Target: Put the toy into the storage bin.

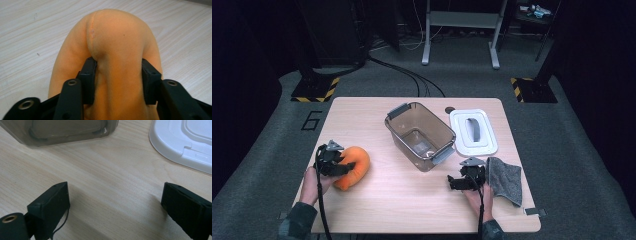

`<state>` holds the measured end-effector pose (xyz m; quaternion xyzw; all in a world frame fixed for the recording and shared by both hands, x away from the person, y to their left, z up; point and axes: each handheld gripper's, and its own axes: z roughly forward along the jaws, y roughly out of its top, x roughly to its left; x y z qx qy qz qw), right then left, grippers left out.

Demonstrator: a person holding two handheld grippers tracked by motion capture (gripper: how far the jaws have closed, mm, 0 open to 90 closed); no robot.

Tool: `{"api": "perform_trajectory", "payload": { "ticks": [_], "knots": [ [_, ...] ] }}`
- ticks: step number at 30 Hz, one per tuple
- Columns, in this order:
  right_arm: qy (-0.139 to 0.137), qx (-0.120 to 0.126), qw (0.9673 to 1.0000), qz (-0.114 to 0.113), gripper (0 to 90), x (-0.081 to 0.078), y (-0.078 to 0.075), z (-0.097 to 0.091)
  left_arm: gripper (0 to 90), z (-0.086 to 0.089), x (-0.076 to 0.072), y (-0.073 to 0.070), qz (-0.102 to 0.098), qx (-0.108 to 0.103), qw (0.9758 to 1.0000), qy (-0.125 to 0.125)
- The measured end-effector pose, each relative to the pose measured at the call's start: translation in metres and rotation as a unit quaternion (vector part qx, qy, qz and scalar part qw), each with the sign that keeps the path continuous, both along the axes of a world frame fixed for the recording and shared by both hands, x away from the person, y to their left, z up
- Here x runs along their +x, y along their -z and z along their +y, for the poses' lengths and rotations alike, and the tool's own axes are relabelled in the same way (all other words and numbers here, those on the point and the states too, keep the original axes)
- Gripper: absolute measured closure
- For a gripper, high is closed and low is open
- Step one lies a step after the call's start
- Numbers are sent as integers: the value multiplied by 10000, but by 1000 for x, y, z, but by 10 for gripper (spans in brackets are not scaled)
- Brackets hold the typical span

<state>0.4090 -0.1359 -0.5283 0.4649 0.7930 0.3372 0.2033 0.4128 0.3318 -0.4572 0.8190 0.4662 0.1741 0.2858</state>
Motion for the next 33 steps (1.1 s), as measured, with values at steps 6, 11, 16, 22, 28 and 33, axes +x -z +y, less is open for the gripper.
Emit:
{"api": "perform_trajectory", "payload": {
  "ticks": [6,11,16,22,28,33],
  "knots": [
    [12,11,10000,12,73,0,0,0,659,0,-3,-2,-138,66,9999,1],
    [32,25,10000,28,73,0,0,1,677,0,-4,-6,-247,61,9997,4],
    [18,19,10000,17,73,0,0,0,681,3,-4,-10,-228,19,9997,-35],
    [9,31,10000,30,73,0,0,0,685,4,-4,-14,-247,-48,9997,-46],
    [1,36,10000,29,73,0,0,0,686,3,-3,-18,-306,-86,9995,-28],
    [-1,38,10000,27,73,0,0,0,686,1,0,-25,-433,-115,9990,33]
  ]
}}
